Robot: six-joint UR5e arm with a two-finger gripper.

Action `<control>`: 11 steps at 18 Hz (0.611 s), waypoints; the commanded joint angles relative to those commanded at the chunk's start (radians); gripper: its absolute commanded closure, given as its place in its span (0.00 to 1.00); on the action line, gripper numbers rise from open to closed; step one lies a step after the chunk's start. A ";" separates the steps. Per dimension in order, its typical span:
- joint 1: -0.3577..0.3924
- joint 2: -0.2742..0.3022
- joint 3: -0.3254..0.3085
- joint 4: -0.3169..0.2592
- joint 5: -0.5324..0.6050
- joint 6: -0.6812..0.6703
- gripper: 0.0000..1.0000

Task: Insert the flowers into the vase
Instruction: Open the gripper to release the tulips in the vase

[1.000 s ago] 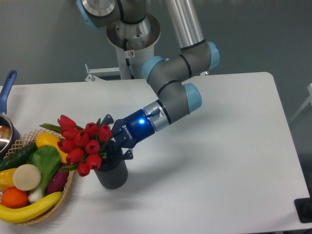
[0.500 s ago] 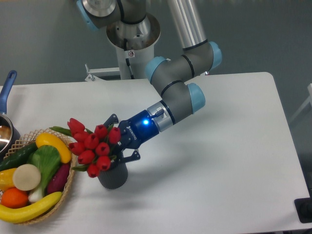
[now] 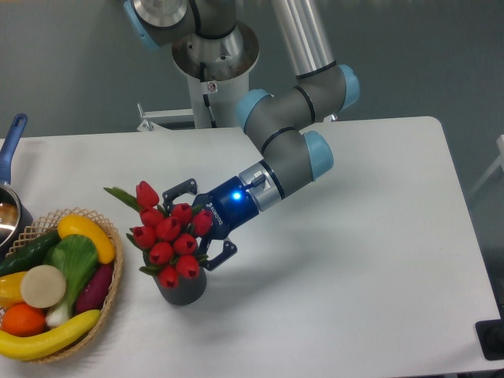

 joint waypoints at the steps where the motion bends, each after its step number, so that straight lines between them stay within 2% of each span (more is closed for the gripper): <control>1: 0.003 0.015 -0.002 0.000 0.035 0.000 0.00; 3: 0.011 0.044 -0.014 -0.001 0.119 -0.002 0.00; 8: 0.020 0.087 -0.014 -0.001 0.190 0.003 0.00; 11: 0.020 0.158 -0.040 -0.002 0.294 -0.002 0.00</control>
